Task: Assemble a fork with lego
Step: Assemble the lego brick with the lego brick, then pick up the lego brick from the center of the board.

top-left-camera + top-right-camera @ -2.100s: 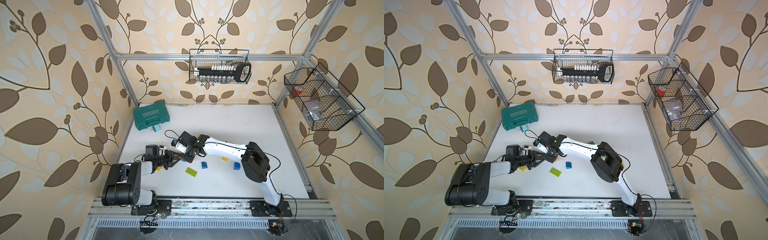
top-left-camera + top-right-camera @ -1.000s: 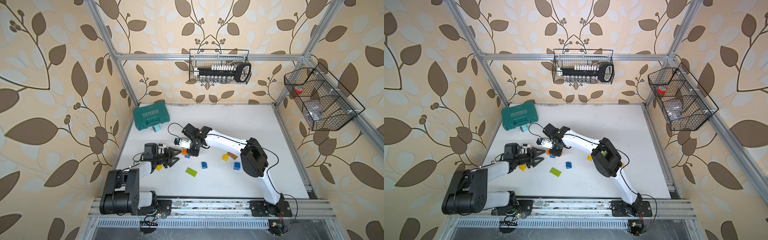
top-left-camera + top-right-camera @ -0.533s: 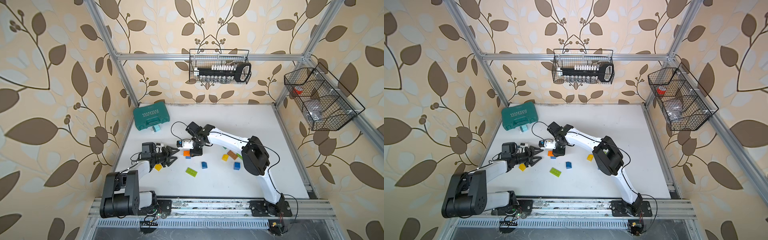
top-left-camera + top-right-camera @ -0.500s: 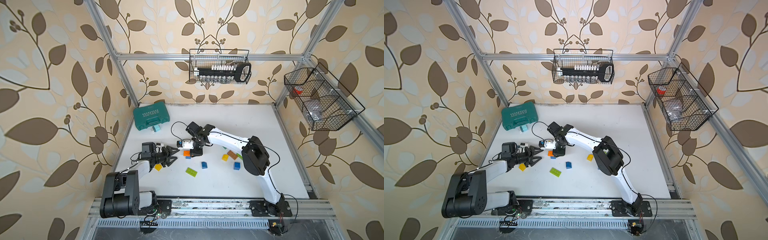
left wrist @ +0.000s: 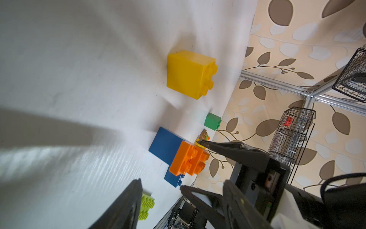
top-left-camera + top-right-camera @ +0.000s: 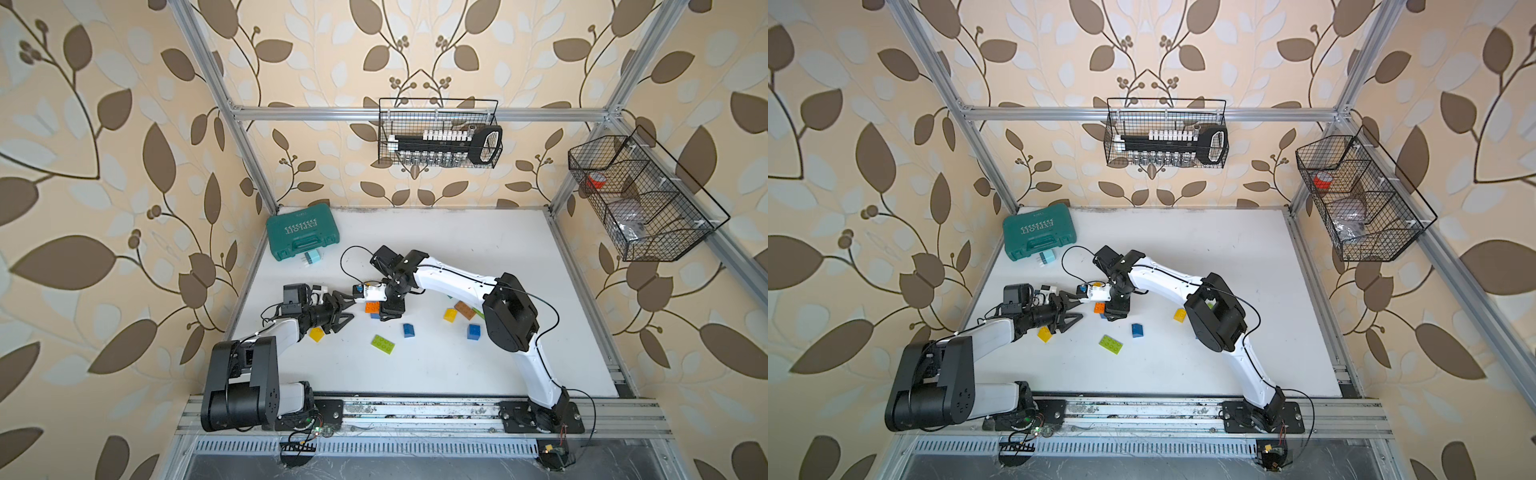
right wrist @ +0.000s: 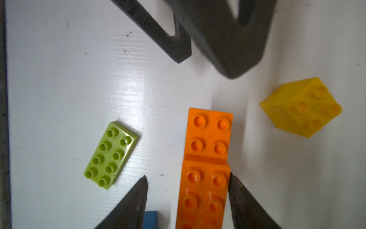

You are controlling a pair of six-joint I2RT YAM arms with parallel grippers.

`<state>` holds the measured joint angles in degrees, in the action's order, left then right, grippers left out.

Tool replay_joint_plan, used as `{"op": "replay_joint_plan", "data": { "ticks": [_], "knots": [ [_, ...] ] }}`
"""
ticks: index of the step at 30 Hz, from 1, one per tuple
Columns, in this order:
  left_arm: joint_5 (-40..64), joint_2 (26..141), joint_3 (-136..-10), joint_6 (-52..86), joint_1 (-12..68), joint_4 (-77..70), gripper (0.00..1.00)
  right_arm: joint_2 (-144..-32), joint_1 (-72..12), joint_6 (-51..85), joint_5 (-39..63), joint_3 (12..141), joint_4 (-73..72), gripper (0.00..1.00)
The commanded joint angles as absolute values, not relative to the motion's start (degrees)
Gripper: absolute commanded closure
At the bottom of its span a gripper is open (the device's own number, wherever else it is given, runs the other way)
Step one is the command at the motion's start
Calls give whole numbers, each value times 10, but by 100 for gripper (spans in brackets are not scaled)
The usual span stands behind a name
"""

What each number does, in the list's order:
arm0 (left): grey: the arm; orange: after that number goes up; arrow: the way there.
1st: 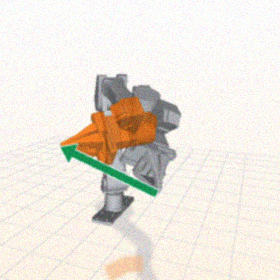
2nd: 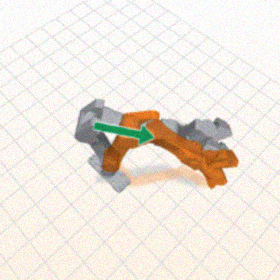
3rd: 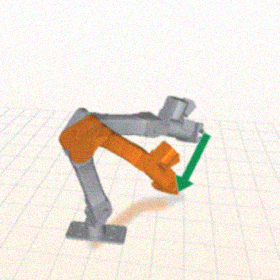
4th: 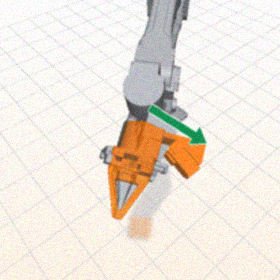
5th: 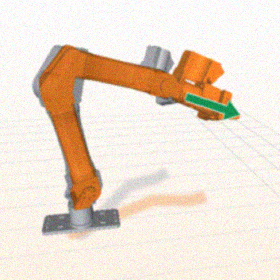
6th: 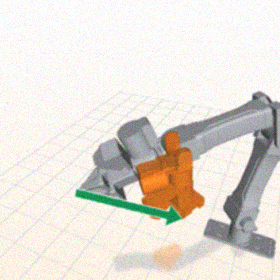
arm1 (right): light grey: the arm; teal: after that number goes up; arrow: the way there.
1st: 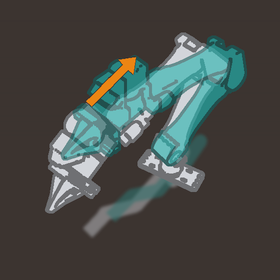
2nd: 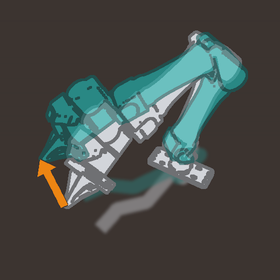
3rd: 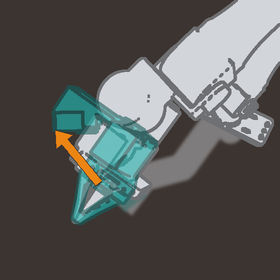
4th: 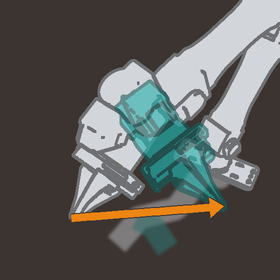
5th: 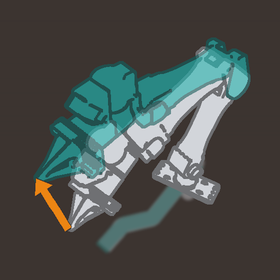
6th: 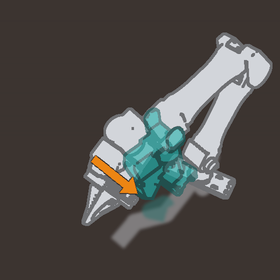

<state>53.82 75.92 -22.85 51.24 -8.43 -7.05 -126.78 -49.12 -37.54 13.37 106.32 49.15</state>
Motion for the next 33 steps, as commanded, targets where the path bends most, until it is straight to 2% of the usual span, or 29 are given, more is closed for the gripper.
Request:
{"op": "replay_joint_plan", "data": {
  "ticks": [1,10,15,23,29,33],
  "knots": [
    [551,761,-243,502,-92,-71,33,-1213,-496,-347,117,1048,463,31],
    [531,743,-278,443,-94,40,32,-1094,-525,-232,57,901,378,28],
    [511,736,-280,445,-94,56,32,-1049,-566,-114,9,820,350,28],
    [489,732,-301,430,-94,87,31,-1070,-623,-1,-51,770,336,25],
    [440,740,-316,405,-94,139,29,-1094,-634,31,-59,757,327,21],
    [421,737,-319,406,-94,147,29,-1116,-637,41,-60,751,322,22]
  ]
}}
